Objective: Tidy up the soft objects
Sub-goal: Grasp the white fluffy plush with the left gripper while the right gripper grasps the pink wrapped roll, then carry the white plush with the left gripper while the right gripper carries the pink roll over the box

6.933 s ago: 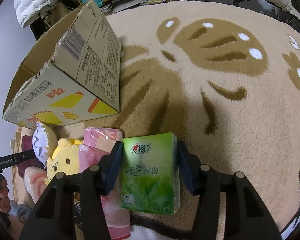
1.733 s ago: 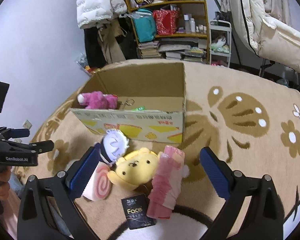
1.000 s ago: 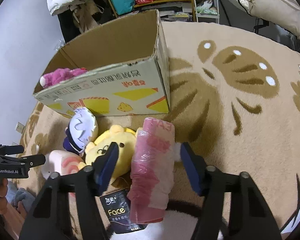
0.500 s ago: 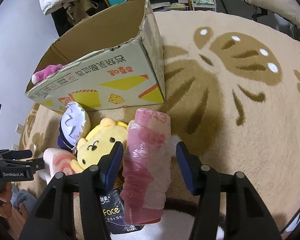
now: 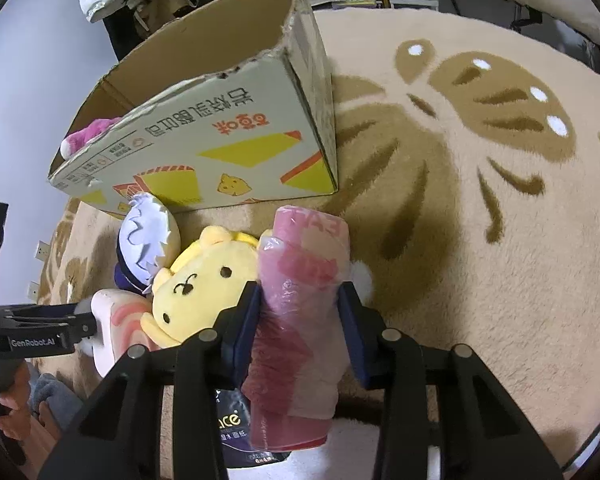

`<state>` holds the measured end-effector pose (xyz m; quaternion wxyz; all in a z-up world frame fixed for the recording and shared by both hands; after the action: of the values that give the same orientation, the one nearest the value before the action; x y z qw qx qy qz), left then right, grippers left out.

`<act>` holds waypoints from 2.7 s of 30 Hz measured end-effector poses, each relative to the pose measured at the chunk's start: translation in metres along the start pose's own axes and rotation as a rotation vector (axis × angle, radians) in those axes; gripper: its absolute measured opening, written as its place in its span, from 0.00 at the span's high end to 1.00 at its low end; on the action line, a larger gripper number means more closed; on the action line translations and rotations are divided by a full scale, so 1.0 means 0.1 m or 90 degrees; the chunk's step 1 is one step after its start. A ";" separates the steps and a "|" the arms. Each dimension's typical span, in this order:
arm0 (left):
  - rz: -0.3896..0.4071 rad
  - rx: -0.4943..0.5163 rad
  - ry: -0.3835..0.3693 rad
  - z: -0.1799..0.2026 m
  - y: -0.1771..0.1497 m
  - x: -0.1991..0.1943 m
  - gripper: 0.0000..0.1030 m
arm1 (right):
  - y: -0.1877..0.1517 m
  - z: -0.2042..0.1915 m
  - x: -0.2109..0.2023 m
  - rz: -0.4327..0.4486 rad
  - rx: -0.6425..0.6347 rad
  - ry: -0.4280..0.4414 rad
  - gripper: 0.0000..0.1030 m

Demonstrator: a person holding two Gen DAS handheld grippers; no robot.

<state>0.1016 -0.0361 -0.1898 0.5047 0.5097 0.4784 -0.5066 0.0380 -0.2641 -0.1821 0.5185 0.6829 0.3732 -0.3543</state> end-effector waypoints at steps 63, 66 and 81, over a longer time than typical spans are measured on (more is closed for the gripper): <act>0.553 0.039 -0.060 0.15 0.08 -2.06 0.64 | 0.40 -0.31 -1.41 0.338 -0.073 0.031 0.86; 0.568 0.044 -0.054 0.23 0.21 -2.12 0.64 | 0.51 -0.31 -1.43 0.345 -0.082 0.030 0.86; 0.579 0.042 -0.071 0.43 0.69 -2.14 0.63 | 1.10 -0.33 -1.30 0.369 -0.096 0.050 0.87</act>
<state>0.1631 -0.0763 0.0271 0.6844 0.6553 0.1619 -0.2755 0.0765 -0.2704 -0.0130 0.6327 0.7335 0.2078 -0.1364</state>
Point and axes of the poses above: each gripper's, at about its wrist camera, not at the fingertips, and x roughly the way its jaws point, z to its right, y to its top, the point moved 1 cm from there along x, roughly the way its jaws point, and after that the axes turned 14 degrees about -x, right-handed, at the moved point
